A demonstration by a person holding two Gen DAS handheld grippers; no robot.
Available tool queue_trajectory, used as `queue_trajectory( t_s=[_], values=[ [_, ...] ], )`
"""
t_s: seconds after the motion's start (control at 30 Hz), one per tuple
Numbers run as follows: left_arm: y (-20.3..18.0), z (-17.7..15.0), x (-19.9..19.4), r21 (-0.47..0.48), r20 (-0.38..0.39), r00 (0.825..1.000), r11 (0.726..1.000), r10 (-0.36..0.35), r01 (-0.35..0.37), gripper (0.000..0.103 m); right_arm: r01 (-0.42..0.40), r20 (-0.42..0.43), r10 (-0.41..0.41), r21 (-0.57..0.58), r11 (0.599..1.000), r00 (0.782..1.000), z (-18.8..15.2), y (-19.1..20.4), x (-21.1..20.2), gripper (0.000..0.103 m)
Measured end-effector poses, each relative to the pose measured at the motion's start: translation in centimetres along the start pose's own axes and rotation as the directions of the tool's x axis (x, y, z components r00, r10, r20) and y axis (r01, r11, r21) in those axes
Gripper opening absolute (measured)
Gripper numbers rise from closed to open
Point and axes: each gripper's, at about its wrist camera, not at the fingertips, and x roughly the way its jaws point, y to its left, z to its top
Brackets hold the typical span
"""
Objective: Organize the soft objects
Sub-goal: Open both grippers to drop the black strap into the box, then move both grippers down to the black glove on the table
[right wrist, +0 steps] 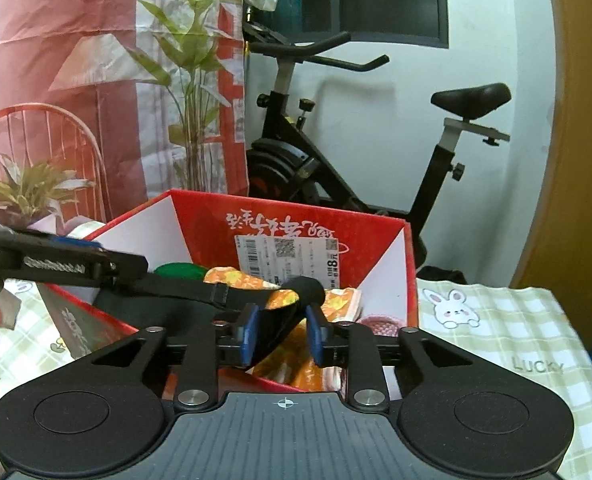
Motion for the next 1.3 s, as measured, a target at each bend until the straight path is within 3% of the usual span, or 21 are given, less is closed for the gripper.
queue_trajectory(
  t_s=[0.1, 0.23, 0.33, 0.77, 1.0, 1.13, 1.3],
  values=[
    [0.2, 0.2, -0.9, -0.025, -0.01, 1.0, 1.0, -0.011, 0.011, 0.099, 0.012, -0.003, -0.012, 0.002, 1.0, 1.0, -0.1, 0.2, -0.5, 0.06],
    [0.0, 0.1, -2.3, -0.04, -0.031, 0.999, 0.999, -0.011, 0.01, 0.103, 0.013, 0.003, -0.013, 0.0, 1.0, 1.0, -0.2, 0.4, -1.8, 0.092],
    [-0.2, -0.5, -3.5, -0.028, -0.039, 0.999, 1.0, 0.007, -0.009, 0.103, 0.022, 0.012, -0.022, -0.006, 1.0, 1.0, -0.2, 0.6, -2.8, 0.101],
    [-0.3, -4.3, -7.9, -0.047, -0.07, 0.998, 0.999, -0.002, -0.002, 0.103, 0.033, -0.019, -0.032, 0.046, 0.998, 0.999, -1.6, 0.9, -5.8, 0.103],
    [-0.8, -8.6, -9.5, -0.059, -0.147, 0.989, 0.998, -0.023, 0.014, 0.103, 0.016, -0.066, -0.012, 0.065, 0.998, 0.998, -4.5, 1.4, -6.8, 0.103],
    [-1.2, -11.7, -10.0, -0.045, -0.217, 0.975, 0.999, -0.037, 0.028, 0.103, 0.0, -0.135, 0.009, 0.066, 0.998, 0.991, -7.4, 2.1, -7.3, 0.103],
    [-1.8, -15.1, -9.9, -0.01, -0.32, 0.946, 0.998, -0.058, 0.057, 0.103, -0.043, -0.225, 0.049, 0.032, 0.999, 0.973, -11.0, 3.5, -8.2, 0.103]
  ],
)
